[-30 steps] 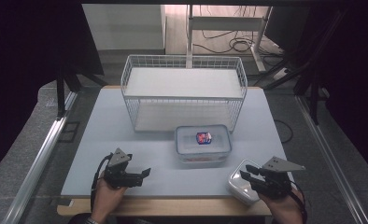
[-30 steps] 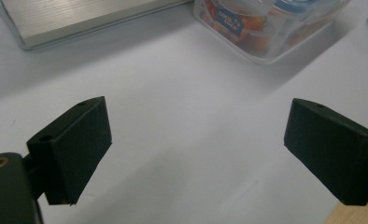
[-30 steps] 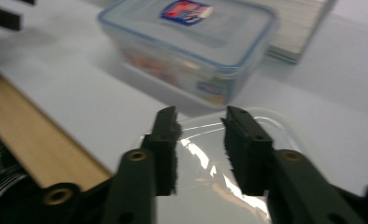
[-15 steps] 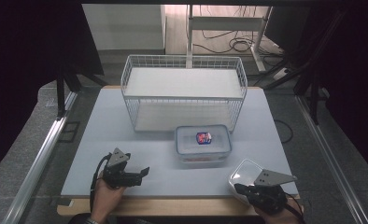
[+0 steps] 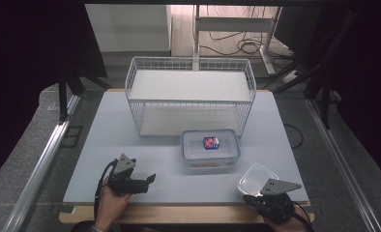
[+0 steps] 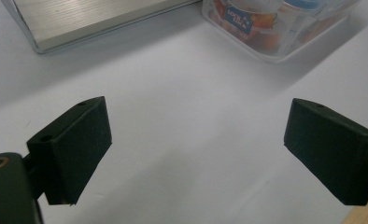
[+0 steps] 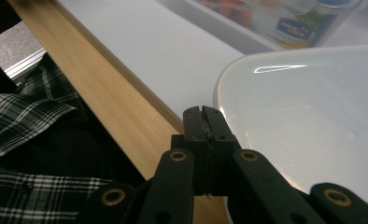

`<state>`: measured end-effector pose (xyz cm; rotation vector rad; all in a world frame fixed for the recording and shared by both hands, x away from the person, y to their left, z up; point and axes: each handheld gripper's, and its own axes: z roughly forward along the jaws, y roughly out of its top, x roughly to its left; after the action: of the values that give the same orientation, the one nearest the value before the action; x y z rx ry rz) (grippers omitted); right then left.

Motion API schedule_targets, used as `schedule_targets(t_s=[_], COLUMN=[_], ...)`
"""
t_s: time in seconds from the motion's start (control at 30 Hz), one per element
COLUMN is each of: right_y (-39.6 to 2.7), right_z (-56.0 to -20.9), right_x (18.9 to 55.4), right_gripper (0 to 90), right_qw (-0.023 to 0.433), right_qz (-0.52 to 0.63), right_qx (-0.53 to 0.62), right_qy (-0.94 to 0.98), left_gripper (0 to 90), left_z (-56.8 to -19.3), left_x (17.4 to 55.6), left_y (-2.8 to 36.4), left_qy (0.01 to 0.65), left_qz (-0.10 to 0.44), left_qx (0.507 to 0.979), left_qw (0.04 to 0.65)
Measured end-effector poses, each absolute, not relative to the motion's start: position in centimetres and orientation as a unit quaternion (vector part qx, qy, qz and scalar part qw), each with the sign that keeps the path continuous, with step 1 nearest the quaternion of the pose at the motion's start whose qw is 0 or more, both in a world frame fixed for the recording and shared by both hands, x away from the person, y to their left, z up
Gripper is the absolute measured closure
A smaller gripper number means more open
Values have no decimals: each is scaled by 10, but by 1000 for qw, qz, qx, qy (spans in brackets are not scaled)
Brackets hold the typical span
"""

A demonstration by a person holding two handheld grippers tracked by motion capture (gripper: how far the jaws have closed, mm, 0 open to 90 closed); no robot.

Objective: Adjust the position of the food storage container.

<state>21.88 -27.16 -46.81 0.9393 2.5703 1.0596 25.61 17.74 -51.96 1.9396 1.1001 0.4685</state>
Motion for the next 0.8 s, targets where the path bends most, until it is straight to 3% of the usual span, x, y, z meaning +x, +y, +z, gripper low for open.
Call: schedule_targets(t_s=[0.47, 0.67, 0.8], right_y=[-274, -276, -276], right_z=[-471, -470, -468], right_x=[242, 254, 263], right_gripper=[891, 891, 891], right_qw=[125, 142, 150], right_qz=[364, 359, 359], right_qx=[334, 339, 342], right_qy=[860, 858, 856], left_gripper=[59, 62, 67], left_z=[-520, -517, -519], left_x=[255, 252, 252], left_y=[175, 175, 173], left_qy=[423, 395, 396], left_qz=[204, 202, 213], left_qx=[775, 766, 771], left_qw=[421, 466, 451])
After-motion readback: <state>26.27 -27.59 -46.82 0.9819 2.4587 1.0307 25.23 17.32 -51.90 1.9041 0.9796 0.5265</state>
